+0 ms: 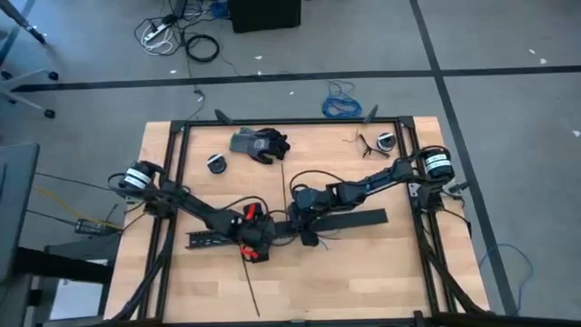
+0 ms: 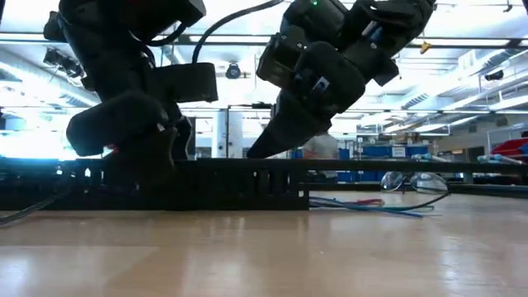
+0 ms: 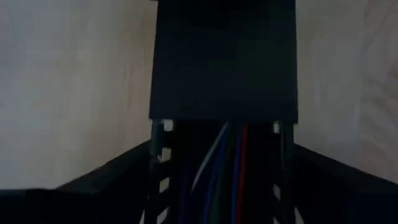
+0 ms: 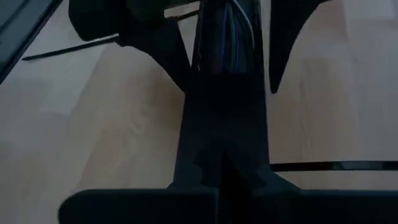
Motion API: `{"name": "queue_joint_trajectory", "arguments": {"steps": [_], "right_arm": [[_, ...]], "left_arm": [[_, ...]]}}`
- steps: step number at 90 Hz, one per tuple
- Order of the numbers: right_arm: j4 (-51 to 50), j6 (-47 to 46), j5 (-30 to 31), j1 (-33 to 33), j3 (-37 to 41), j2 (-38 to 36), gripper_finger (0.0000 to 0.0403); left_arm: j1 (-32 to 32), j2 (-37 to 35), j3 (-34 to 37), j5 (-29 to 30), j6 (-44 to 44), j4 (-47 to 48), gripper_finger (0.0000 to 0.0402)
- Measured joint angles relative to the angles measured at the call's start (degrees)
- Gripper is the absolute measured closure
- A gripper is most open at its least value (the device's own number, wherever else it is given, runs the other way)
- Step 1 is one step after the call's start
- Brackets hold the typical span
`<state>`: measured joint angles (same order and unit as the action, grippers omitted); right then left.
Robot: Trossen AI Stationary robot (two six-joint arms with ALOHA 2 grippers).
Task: Ziptie cables
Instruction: Close the black cable duct
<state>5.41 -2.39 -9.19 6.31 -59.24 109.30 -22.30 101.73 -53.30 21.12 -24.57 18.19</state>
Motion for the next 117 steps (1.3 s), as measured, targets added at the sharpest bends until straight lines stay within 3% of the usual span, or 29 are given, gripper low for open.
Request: {"name": "queue_joint_trajectory", "arguments": {"steps": [8,21,53,76,117], "right_arm": [[-0.6,-0.1,-1.1,0.0,0.0,0.0,0.0402],[-0.8,-0.4,-1.9,0.1,0.0,0.0,0.0402],[-1.3,-0.6,-3.8,0.1,0.1,0.0,0.0402],[-1.5,-0.6,-4.2,0.1,0.1,0.0,0.0402],[-1.5,-0.5,-5.7,0.1,0.1,0.0,0.0403]], "left_arm": [[-0.3,0.0,0.0,1.5,-0.1,0.3,0.0050],[0.2,0.0,-0.5,-0.1,-7.9,1.4,0.0043],[-0.4,-2.4,-0.4,-4.0,-5.7,3.8,0.0049],[-1.1,-8.0,-0.2,-2.2,-2.1,4.7,0.0049],[-1.0,-7.0,-0.2,-1.3,0.4,-10.2,0.0049]]}}
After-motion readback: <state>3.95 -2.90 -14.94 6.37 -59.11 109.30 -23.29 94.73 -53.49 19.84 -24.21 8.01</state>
